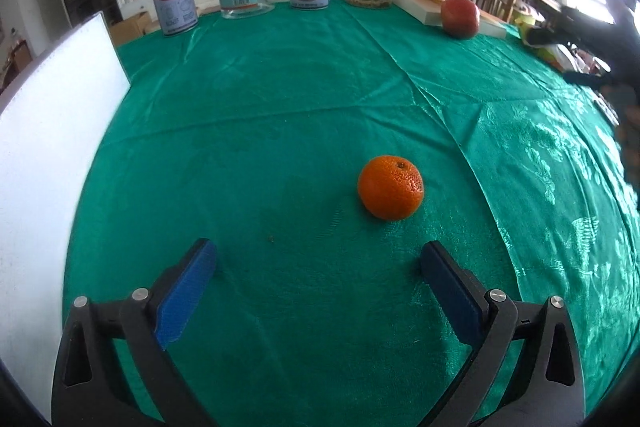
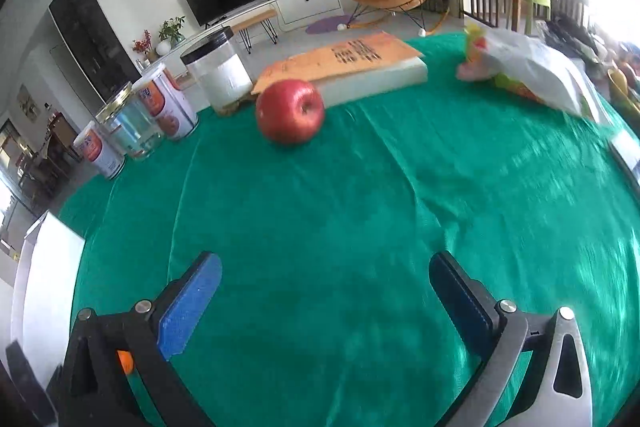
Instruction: Organize fruits
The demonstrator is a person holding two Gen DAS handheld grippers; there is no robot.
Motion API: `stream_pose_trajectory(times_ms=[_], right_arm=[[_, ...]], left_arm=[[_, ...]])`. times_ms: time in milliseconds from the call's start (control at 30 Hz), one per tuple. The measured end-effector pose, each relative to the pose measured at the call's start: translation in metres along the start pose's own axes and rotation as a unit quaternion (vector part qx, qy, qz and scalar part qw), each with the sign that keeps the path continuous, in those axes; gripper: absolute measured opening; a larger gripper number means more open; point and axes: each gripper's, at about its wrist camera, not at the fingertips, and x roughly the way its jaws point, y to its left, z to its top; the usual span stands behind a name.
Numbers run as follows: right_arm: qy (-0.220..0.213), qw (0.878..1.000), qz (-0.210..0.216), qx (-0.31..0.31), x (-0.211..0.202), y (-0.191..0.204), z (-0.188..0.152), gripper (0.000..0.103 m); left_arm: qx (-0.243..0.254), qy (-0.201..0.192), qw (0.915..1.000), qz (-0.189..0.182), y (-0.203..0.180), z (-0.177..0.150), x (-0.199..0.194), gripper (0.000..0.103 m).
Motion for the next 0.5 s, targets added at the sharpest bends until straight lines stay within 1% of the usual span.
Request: stream_pose_trajectory(times_ms=[67,100,167,233,267,300,333,367,400,500], right_arm=[[0.001,1.000,-0.007,-0.018,0.028,0.021,0.032,0.103],[0.008,0.999,-0.018,-0.026,0.041,0.029,0.045,0.103],[0.033,0.997,-0.058,-0.041,0.072,0.046,0.066,0.103],[0.051,0.994,-0.086,-0.041,0.094,0.055,0.077,0.103],[0.057,0.993,-0.094,-0.033,0.102,0.056,0.081,0.103],[0.063,0.993,-0.093,-0.021,0.109,0.055,0.082,0.102],[0.069,0.993,-0.092,-0.008,0.112,0.051,0.081,0.098],[0.074,0.992,-0.104,0.004,0.114,0.047,0.078,0.062],[0.065,0.993,-0.097,0.017,0.110,0.043,0.074,0.060],[0.052,0.995,-0.076,0.038,0.093,0.032,0.058,0.060]], left_arm=[[-0.002,-0.002,1.0000,-0.004,0.001,0.000,0.000,0.101],[-0.005,-0.003,1.0000,-0.007,0.002,0.000,-0.001,0.101],[-0.008,-0.004,0.9999,-0.006,0.003,0.000,-0.001,0.101],[-0.006,-0.003,1.0000,-0.004,0.001,0.000,-0.001,0.101],[-0.005,-0.003,1.0000,-0.004,0.001,0.000,-0.001,0.101],[-0.005,-0.003,1.0000,-0.004,0.001,0.000,-0.001,0.101],[-0.006,-0.004,1.0000,-0.006,0.001,0.000,-0.001,0.101],[-0.007,-0.004,0.9999,-0.007,0.002,0.000,-0.001,0.101],[-0.007,-0.004,0.9999,-0.008,0.002,0.000,-0.001,0.101],[-0.007,-0.004,0.9999,-0.008,0.002,0.000,-0.001,0.101]])
